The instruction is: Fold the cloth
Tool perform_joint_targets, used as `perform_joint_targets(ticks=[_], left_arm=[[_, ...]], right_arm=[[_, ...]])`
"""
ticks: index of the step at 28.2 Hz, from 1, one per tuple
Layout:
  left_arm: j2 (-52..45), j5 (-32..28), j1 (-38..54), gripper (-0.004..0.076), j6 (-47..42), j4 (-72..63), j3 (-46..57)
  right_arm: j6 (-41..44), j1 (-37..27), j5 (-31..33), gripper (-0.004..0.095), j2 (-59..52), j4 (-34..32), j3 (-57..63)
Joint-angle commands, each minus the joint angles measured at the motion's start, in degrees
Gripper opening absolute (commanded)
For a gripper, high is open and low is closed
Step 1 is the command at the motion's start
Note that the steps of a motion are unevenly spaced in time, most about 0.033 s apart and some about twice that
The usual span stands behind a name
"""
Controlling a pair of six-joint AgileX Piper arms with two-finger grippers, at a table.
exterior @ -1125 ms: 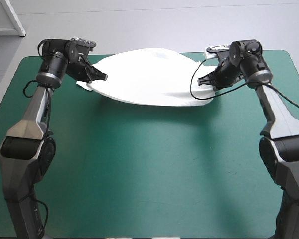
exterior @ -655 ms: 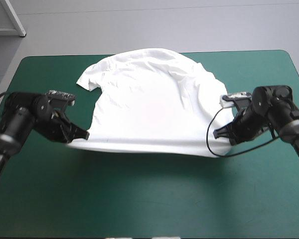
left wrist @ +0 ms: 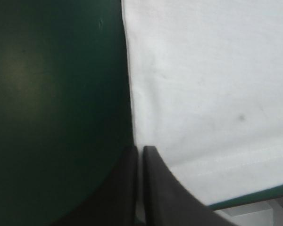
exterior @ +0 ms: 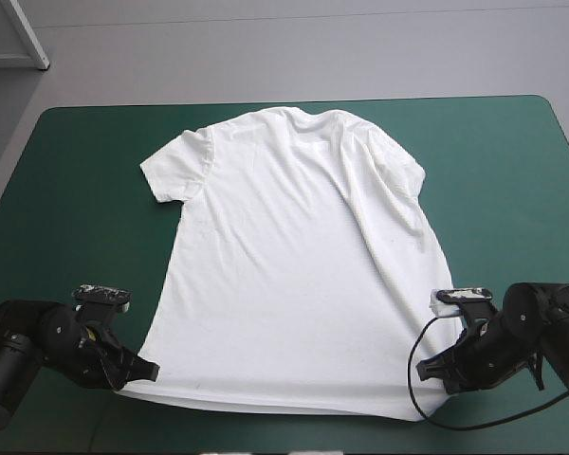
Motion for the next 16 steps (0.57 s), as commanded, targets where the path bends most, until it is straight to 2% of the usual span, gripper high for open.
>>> perform_joint_targets(ticks=[1,3,4,5,7,10,13,16], left_arm=[[-0.47,3.53,-0.20,-0.0008,0.79,0.62,-0.81],[-0.47,3.53,-0.20,0.0005,2.48,0.16,-0.81],[-0.47,3.53,-0.20,0.0028,3.21,-1.00,-0.81],[-0.47,3.53,-0.20,0.0083,3.39,-2.61,-0.81],[-0.47,3.53,-0.20,0.0185,3.39,-4.19,-0.81],[-0.47,3.53,-0.20,0.0350,3.39,-5.73,-0.92],[-0.47,3.53,-0.20,0.0484,3.39,-5.63,-1.06],[-0.19,0.20,-0.20,0.0513,2.13,-5.25,-2.40]], right_arm=[[-2.44,1.97,2.46,-0.0004,-0.95,0.37,-0.33],[-3.78,2.22,2.46,0.0063,-0.95,0.37,-0.84],[-4.43,2.22,2.32,0.0146,-0.95,0.37,-0.96],[-5.01,2.22,2.34,0.0310,-0.95,0.37,-1.16],[-5.13,2.22,2.12,0.0486,-0.95,0.37,-1.16],[-5.13,2.22,0.95,0.0687,-0.95,0.37,-1.21],[-4.92,2.22,-0.89,0.0727,-0.95,0.12,-2.53],[-4.63,2.10,-3.72,0.0727,-0.95,-0.21,-5.81]])
